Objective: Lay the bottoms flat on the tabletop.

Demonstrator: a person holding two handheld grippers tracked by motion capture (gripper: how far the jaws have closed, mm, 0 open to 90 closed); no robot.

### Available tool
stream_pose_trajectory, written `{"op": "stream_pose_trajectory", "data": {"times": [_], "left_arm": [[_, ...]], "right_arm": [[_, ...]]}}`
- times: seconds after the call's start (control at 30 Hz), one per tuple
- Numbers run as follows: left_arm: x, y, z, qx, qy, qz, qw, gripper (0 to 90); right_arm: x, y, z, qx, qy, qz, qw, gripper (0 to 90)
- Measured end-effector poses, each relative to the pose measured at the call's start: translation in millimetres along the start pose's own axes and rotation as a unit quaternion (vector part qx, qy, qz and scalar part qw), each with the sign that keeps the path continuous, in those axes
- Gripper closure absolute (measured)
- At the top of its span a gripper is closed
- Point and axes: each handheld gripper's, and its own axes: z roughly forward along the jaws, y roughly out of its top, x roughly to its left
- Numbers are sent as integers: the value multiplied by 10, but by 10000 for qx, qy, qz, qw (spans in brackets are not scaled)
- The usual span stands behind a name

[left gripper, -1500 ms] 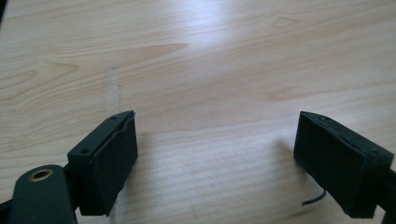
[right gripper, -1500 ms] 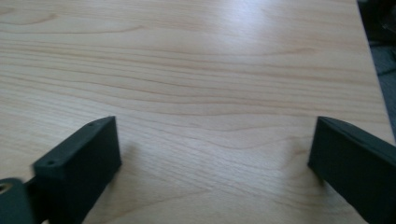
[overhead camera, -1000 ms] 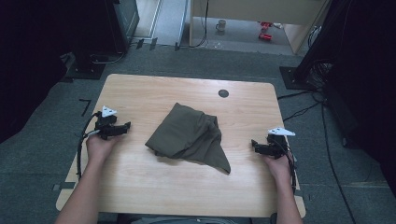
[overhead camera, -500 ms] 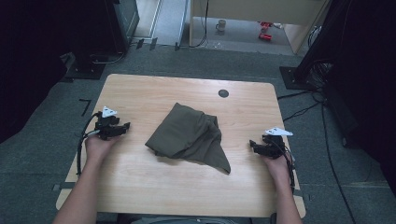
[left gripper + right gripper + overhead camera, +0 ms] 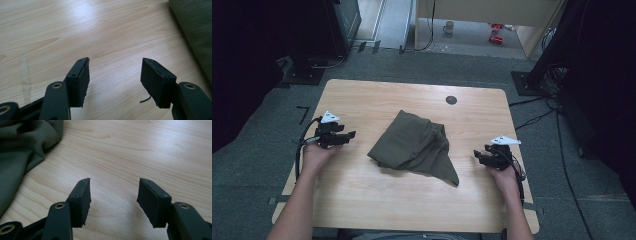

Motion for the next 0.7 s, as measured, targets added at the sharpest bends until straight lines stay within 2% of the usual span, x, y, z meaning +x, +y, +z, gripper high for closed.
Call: {"op": "stream_pose_trajectory", "data": {"times": [0.17, 0.47, 0.57, 0.7], "left_arm": [[-140, 87, -39, 8, -205, 166, 9997, 386], [-326, 240, -110, -133, -529, 220, 9983, 378], [-432, 305, -127, -157, -518, 381, 9978, 370], [-555, 387, -137, -189, -698, 490, 9962, 367]], "right_arm": [[113, 46, -13, -3, 94, -141, 9999, 447], [258, 97, -2, 1, 329, -201, 9993, 472], [318, 121, -11, -64, 394, -208, 9990, 479], [424, 150, -30, -131, 478, -258, 9984, 490]]}}
